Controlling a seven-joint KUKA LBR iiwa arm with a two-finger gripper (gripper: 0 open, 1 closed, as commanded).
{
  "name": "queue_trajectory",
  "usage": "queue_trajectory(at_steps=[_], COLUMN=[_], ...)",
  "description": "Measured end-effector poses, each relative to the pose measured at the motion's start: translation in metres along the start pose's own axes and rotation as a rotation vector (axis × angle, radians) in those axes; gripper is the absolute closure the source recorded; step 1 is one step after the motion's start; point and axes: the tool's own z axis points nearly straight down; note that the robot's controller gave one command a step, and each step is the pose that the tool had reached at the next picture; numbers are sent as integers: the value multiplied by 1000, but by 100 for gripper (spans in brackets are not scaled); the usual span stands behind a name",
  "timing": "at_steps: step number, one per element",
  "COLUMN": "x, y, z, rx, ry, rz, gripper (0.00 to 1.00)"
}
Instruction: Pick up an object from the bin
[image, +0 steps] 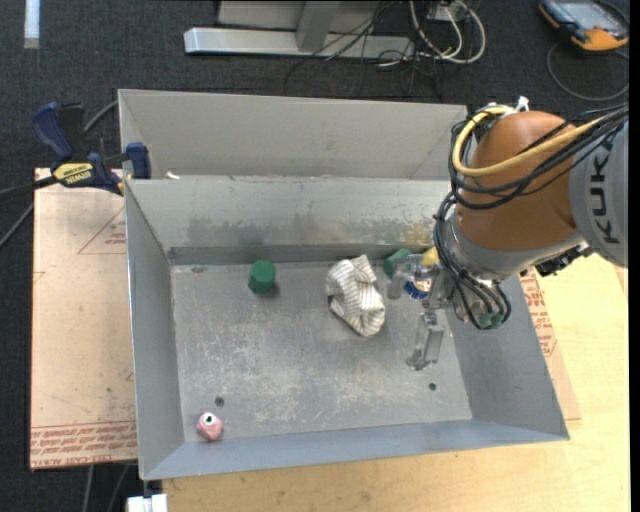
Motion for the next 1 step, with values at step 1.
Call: queue_trajectory(at_steps=[1], x=[-1], y=[0], z=[-5], rx=[0], ry=[-8], rz=[-1], gripper=[0])
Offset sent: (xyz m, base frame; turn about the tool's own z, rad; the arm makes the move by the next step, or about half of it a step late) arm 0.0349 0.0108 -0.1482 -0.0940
